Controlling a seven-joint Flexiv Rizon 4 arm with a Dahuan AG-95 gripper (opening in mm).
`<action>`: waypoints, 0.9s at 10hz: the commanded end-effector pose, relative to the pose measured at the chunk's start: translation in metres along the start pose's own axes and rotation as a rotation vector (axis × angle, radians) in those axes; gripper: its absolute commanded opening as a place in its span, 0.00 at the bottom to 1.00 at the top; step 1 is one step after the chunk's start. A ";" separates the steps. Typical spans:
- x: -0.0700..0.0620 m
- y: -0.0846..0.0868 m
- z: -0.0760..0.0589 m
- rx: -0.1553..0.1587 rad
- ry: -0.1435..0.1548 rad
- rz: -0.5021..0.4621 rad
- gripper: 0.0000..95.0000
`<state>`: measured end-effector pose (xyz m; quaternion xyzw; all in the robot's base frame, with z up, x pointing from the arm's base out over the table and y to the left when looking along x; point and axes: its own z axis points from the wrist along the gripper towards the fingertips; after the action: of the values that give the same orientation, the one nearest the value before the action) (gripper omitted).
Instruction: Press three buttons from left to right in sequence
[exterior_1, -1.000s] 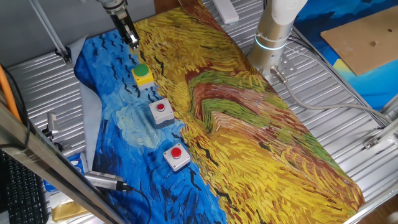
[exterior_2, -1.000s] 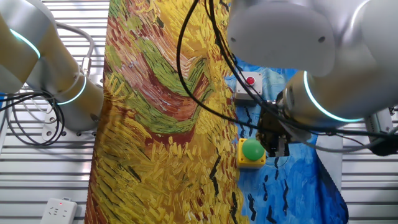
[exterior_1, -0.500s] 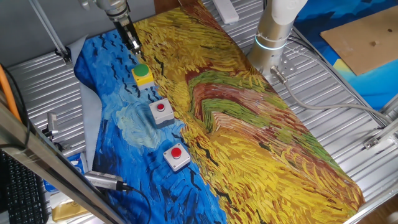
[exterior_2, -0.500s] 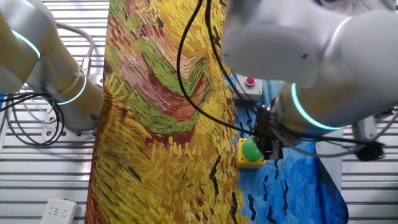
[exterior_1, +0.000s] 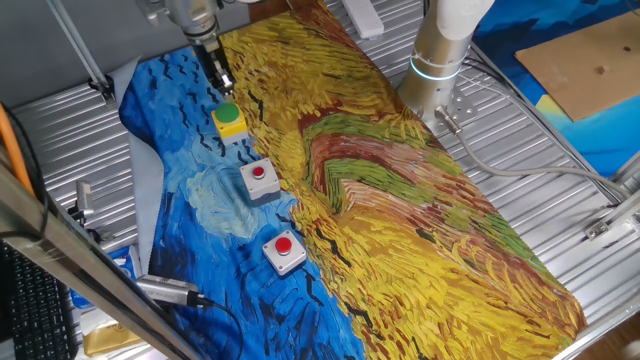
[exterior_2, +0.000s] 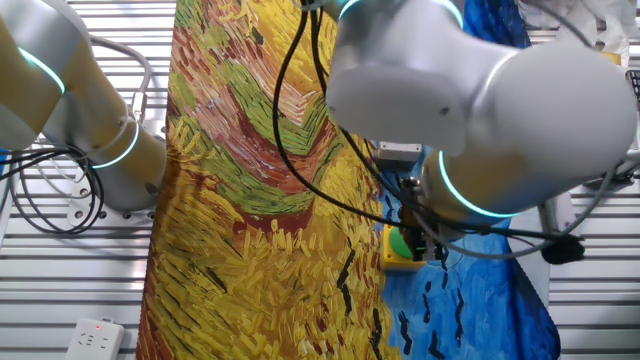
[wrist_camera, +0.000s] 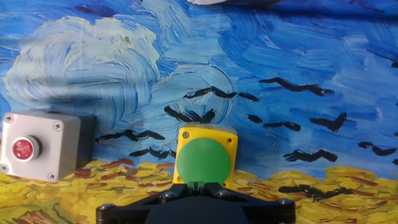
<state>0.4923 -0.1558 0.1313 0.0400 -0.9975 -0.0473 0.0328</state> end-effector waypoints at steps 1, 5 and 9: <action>0.001 -0.002 0.003 -0.041 -0.015 0.008 0.00; 0.002 -0.004 0.012 0.072 0.010 -0.061 0.00; 0.001 -0.004 0.020 0.112 0.024 -0.075 0.00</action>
<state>0.4900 -0.1568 0.1133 0.0708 -0.9962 -0.0322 0.0389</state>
